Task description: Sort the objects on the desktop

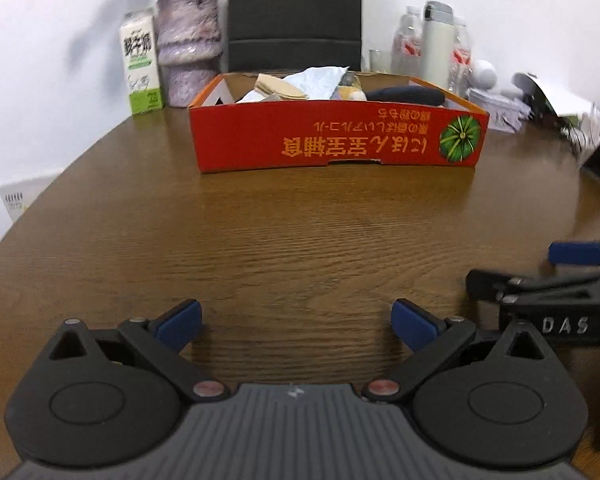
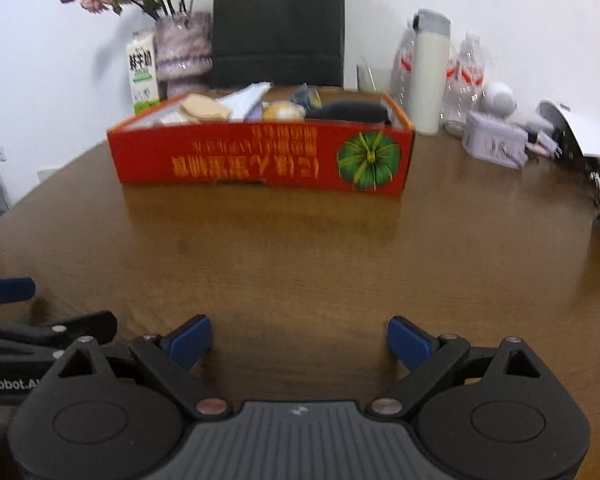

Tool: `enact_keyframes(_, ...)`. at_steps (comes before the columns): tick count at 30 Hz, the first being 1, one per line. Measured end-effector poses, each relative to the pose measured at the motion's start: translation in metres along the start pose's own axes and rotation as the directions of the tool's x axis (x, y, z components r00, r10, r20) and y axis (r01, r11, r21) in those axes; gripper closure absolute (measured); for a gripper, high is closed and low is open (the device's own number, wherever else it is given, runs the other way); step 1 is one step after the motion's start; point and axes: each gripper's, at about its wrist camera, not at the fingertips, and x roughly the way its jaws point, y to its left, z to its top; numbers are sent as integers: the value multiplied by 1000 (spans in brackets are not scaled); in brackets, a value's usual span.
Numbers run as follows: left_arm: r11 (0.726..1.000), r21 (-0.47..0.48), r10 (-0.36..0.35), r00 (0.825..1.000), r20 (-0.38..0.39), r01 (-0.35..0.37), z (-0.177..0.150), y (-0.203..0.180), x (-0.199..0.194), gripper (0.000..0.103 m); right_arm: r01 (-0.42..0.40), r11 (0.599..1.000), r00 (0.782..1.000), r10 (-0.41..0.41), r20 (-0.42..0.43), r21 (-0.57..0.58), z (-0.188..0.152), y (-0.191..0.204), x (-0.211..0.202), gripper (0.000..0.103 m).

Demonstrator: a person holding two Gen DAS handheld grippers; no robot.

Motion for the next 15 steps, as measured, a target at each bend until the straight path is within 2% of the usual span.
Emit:
enact_keyframes(3,1000,-27,-2,1000,-5,2,1,3,2,0,32,999,999,-32,-1,6,0,2,1,0)
enact_keyframes(8,1000,-31,2,1000,-6,-2,1,5,3,0,9,1000,1000,-9,-10,17,0,-6,3,0)
enact_keyframes(15,999,-39,6,1000,-7,-6,2,6,4,0,18,999,1000,-18,-10,26,-2,-5,0,0)
